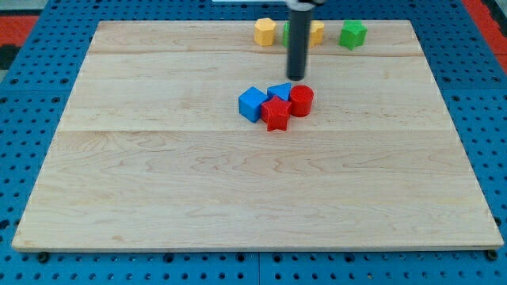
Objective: Move green star into the green circle
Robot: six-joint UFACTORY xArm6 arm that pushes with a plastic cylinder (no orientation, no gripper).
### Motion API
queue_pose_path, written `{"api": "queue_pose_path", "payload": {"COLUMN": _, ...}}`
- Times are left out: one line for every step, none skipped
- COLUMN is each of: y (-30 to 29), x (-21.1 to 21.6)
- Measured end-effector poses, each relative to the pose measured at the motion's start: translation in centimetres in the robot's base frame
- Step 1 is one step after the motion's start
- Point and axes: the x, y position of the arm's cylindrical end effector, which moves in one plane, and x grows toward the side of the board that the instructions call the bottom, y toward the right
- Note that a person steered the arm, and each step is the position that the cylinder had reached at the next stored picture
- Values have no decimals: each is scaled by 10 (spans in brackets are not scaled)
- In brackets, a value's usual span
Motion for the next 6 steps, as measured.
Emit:
{"api": "queue_pose_path", "payload": {"y": 29, "x": -12}}
{"api": "queue_pose_path", "payload": {"y": 66, "x": -21}}
{"api": "queue_pose_path", "payload": {"y": 99, "x": -25}}
{"api": "queue_pose_path", "payload": {"y": 163, "x": -67}}
{"api": "queue_pose_path", "payload": {"y": 128, "x": -91}}
{"api": "queue_pose_path", "payload": {"y": 71, "x": -98}}
